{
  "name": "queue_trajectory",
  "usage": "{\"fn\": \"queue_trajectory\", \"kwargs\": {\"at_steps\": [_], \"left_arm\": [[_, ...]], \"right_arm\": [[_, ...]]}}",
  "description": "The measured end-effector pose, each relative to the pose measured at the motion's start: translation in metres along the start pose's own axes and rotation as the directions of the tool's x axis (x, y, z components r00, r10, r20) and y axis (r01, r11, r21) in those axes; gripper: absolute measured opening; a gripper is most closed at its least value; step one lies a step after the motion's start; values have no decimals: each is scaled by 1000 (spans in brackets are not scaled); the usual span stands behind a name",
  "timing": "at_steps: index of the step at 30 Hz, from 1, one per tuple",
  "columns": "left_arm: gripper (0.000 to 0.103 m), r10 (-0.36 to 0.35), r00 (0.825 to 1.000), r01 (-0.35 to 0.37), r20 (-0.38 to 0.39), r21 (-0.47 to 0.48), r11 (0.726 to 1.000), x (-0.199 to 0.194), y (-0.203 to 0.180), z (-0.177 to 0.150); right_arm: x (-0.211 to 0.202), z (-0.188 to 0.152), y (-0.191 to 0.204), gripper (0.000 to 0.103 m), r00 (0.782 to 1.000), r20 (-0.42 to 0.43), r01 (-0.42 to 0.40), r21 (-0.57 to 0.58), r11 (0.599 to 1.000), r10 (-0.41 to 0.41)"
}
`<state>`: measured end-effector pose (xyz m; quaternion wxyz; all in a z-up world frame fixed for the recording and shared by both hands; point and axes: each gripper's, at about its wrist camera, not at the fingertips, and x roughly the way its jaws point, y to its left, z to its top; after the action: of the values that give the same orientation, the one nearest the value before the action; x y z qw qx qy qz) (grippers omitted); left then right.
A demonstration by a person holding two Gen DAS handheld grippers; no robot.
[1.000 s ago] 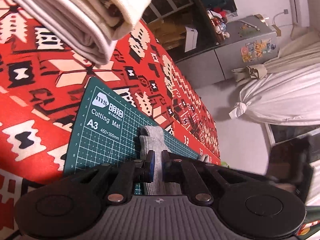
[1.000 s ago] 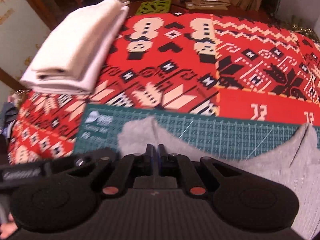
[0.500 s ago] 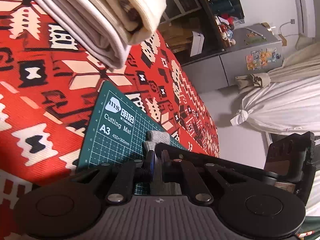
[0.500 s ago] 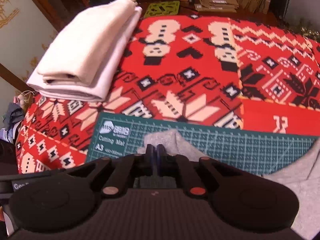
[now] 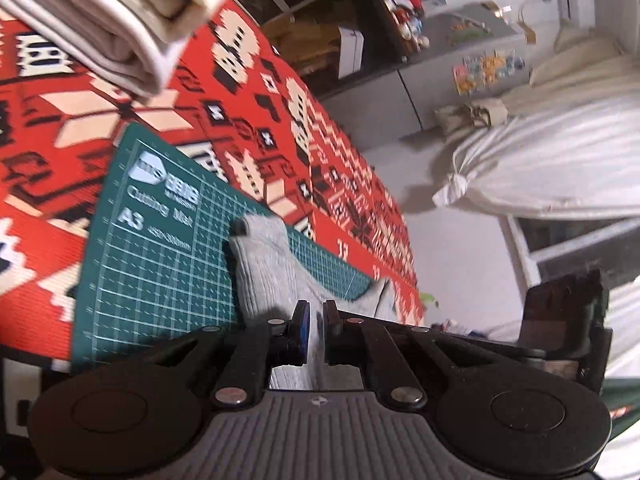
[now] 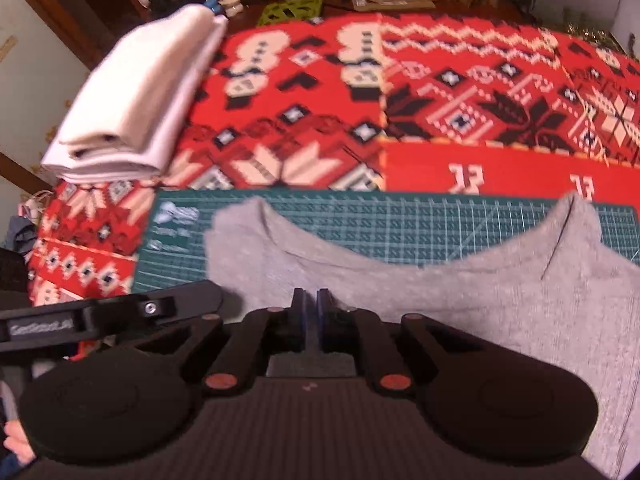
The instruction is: Fold clothes
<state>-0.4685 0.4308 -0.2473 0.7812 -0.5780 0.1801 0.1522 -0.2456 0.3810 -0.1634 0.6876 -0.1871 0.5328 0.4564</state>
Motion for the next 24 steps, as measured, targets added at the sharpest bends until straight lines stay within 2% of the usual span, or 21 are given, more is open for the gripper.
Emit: {"fn": "queue_trajectory", "kwargs": {"at_steps": [2, 6, 11, 12, 14, 19, 21, 24], "left_arm": [[5, 21, 1000, -20, -22, 18, 1000, 6, -2, -3], [5, 53, 998, -51, -40, 45, 998, 12, -4, -7], [5, 39, 999, -37, -34, 48, 998, 9, -4, -7], [5, 36, 999, -35, -33, 46, 998, 8, -3, -7], [5, 34, 999, -33, -37, 43, 999, 8, -2, -7], [5, 43, 998, -41, -45, 46, 998, 10, -4, -8], [5, 45, 998, -43, -47, 47, 998, 11, -4, -9], [5, 51, 998, -48, -48, 54, 997, 12, -5, -9]], "right_arm": [[5, -4, -7, 2, 1000, -2, 18, 5, 1000, -18], [-21, -4, -26, 5, 999, 45, 23, 28, 999, -24], [-52, -11, -62, 7, 994, 71, 78, 47, 996, -82], [-58, -14, -71, 9, 993, 72, 93, 52, 994, -96], [-64, -23, -91, 22, 989, 70, 127, 70, 989, -132], [-66, -43, -125, 23, 986, 73, 140, 119, 983, -150], [-66, -47, -126, 28, 986, 98, 125, 110, 986, -136], [-60, -48, -122, 28, 987, 102, 115, 98, 989, -125]]}}
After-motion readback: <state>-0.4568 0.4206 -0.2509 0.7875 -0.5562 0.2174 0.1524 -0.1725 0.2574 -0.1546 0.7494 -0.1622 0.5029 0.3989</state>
